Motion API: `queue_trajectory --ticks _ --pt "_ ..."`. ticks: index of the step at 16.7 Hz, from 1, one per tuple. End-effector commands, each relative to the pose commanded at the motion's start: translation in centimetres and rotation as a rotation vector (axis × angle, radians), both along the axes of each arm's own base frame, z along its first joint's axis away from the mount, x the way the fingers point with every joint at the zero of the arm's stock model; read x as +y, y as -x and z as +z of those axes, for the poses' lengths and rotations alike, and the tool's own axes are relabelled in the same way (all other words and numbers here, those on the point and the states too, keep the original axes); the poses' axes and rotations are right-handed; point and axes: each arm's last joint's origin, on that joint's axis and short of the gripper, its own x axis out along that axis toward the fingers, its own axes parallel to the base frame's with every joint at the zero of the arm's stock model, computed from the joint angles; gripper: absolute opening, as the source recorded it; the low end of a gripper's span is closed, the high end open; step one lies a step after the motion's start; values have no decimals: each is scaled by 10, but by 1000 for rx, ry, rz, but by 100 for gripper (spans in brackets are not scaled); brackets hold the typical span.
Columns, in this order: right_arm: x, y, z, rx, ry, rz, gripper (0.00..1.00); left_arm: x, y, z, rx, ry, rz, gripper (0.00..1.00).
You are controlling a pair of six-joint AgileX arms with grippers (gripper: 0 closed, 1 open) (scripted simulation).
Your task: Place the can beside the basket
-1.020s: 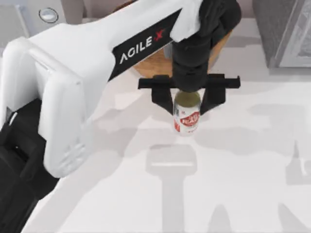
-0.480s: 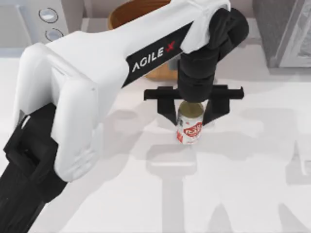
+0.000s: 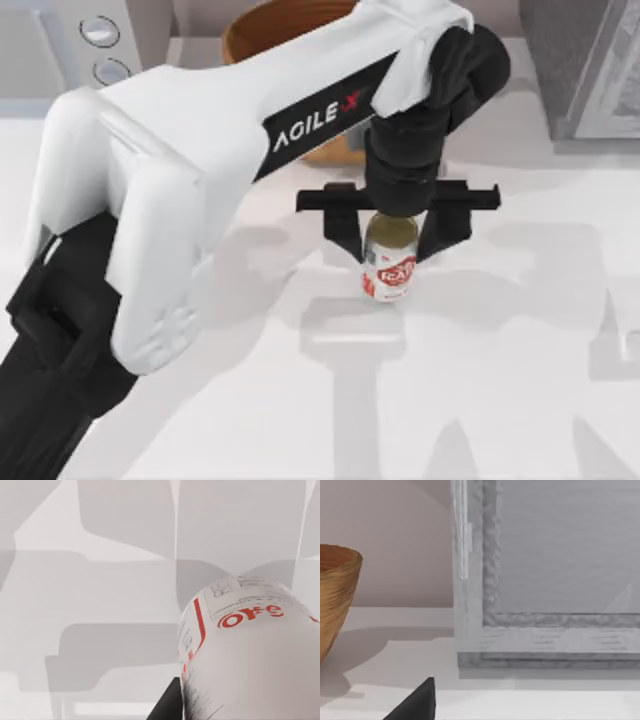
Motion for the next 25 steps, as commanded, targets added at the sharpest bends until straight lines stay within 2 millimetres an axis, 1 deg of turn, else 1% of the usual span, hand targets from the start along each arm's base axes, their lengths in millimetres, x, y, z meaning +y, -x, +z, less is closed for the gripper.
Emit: queue_trajectory --ticks 13,14,22,25 --pt "0 0 0 0 0 0 100 0 0 0 0 0 0 98" --pt "0 0 0 0 0 0 100 0 0 0 0 0 0 100" --pt "0 0 0 0 0 0 100 1 -1 0 0 0 2 100" --pt "0 0 0 0 0 0 100 -1 0 6 3 -3 -6 100"
